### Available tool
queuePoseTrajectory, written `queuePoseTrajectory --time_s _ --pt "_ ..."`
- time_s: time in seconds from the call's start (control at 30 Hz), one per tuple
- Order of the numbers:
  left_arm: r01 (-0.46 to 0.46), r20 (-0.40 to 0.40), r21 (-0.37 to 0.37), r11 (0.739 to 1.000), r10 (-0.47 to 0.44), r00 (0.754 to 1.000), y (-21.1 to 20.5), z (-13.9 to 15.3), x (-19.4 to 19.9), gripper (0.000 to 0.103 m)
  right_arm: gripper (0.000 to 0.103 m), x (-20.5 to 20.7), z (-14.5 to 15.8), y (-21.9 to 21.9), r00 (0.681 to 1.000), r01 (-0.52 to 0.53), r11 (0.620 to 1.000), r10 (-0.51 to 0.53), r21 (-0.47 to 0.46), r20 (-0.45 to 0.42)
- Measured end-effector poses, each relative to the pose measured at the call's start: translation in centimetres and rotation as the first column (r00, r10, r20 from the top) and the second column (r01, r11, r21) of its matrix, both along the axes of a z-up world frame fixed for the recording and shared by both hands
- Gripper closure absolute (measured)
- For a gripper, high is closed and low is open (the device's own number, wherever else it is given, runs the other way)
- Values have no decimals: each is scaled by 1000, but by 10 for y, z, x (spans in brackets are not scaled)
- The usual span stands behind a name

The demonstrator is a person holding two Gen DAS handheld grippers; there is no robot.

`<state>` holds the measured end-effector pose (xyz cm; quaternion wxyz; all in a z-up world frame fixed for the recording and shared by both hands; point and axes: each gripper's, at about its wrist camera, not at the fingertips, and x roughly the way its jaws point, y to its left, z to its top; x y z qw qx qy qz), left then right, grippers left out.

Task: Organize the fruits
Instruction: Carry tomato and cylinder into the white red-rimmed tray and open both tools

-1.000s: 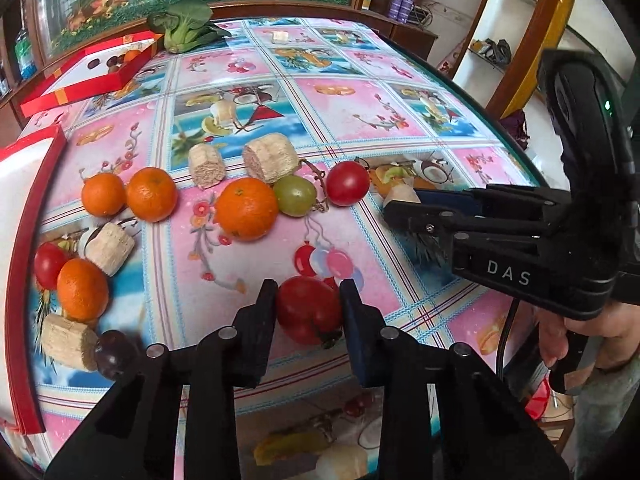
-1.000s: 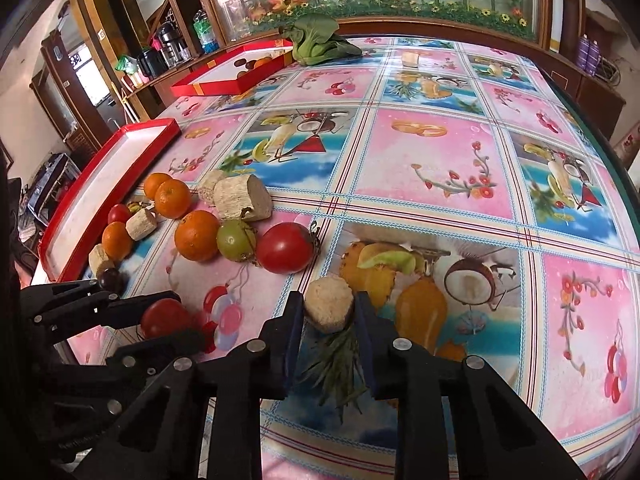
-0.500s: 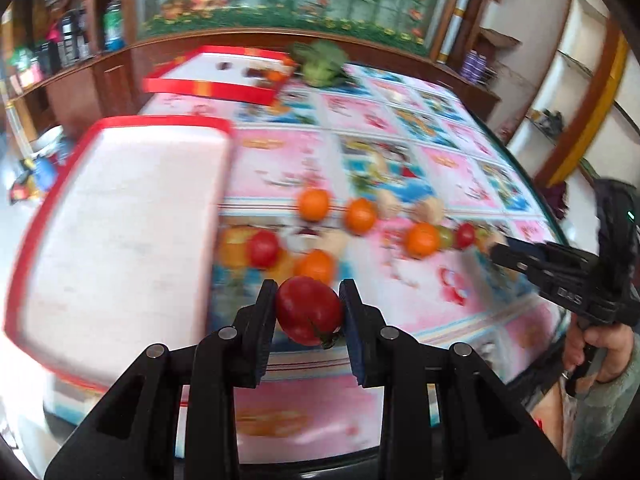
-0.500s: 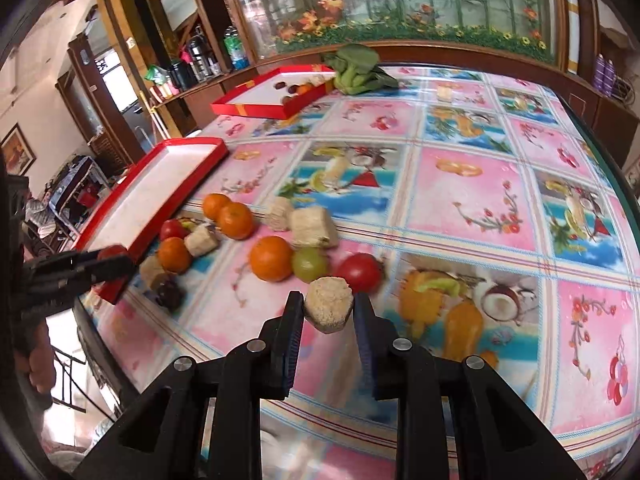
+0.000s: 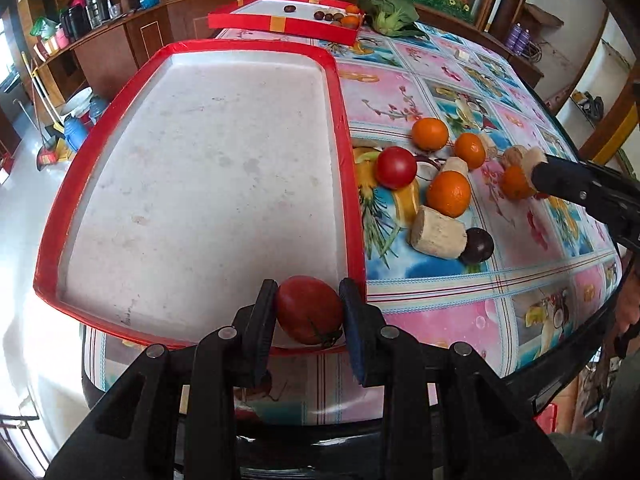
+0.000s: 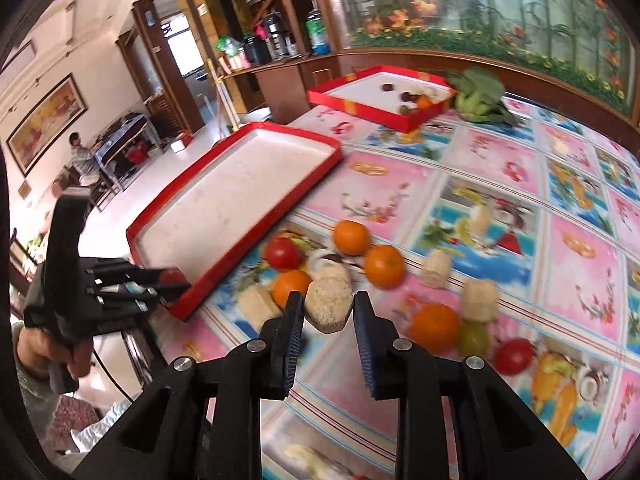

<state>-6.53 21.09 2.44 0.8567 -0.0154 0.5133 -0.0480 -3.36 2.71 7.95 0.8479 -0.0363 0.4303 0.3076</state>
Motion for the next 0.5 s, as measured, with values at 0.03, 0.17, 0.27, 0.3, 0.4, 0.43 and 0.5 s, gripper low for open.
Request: queuePoseTrajectory --time_s 0.03,0.17,0.27,0.3,0.4,0.43,0.5 --pt "10 -4 -6 1000 -10 1000 -2 0 -3 74 77 0 -1 9 1000 -18 1000 18 -4 -4" --pt "50 -34 -58 997 -52 998 -8 0 -20 74 77 -6 -5 43 995 -94 996 94 3 -24" --pt "74 -41 -73 995 -77 996 -11 1 -33 74 77 -13 -8 60 990 -138 990 139 14 -37" --pt "70 -42 -84 994 -74 996 -8 3 -34 74 77 -15 -9 64 988 -151 988 152 17 -42" --pt "27 -30 -107 994 -30 999 10 8 -32 74 77 -20 -12 78 982 -182 983 182 6 -50" --pt "8 -20 -99 995 -9 1000 17 10 -30 74 77 -22 -12 82 980 -194 981 194 3 -52" --pt "-23 -2 -89 996 23 1000 31 15 -25 74 77 -27 -11 93 973 -224 975 223 -2 -52"
